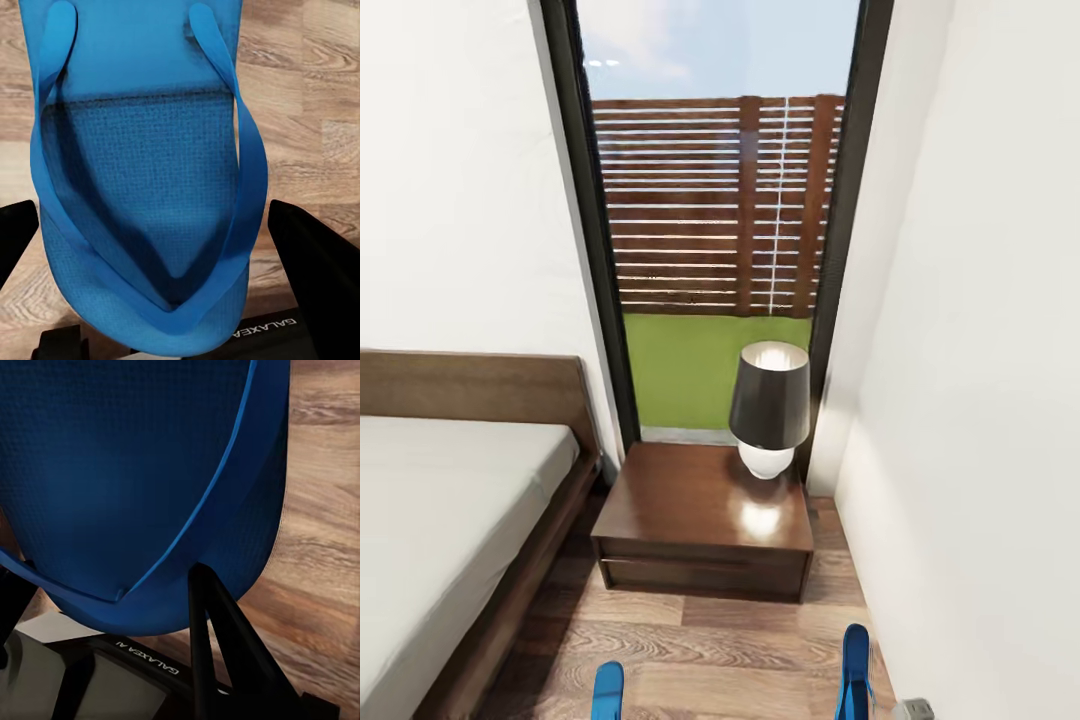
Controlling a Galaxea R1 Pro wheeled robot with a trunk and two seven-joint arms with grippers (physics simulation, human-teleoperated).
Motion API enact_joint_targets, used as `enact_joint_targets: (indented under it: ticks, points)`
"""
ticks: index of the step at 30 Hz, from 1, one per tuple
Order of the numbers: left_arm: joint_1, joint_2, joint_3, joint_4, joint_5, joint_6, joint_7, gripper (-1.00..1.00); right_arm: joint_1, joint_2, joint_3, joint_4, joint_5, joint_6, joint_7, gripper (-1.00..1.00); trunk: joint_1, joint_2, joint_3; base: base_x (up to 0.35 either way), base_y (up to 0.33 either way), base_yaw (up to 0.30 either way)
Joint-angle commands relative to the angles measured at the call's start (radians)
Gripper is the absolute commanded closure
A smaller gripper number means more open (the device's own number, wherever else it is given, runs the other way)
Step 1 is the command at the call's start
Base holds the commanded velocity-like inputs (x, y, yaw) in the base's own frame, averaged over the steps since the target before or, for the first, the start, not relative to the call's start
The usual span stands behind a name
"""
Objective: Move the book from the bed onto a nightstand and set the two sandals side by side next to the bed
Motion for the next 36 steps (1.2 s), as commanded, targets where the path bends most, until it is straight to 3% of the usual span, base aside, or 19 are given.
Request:
enact_joint_targets:
  ticks: [1,23,36]
  points:
    - [-0.001,0.000,-0.006,0.002,0.009,-0.003,-0.004,1.00,-0.001,0.000,0.008,0.003,-0.006,-0.008,0.004,1.00,0.000,-0.001,-0.001,0.000,0.000,0.249]
    - [-0.001,-0.014,-0.006,0.002,0.009,-0.003,-0.003,1.00,-0.001,0.000,0.008,0.003,-0.006,-0.008,0.004,1.00,0.000,-0.001,-0.001,0.000,-0.119,0.246]
    - [-0.001,-0.014,-0.006,0.002,0.009,-0.003,-0.003,1.00,-0.001,0.000,0.008,0.003,-0.006,-0.008,0.004,1.00,0.000,-0.001,-0.001,0.000,-0.009,0.245]
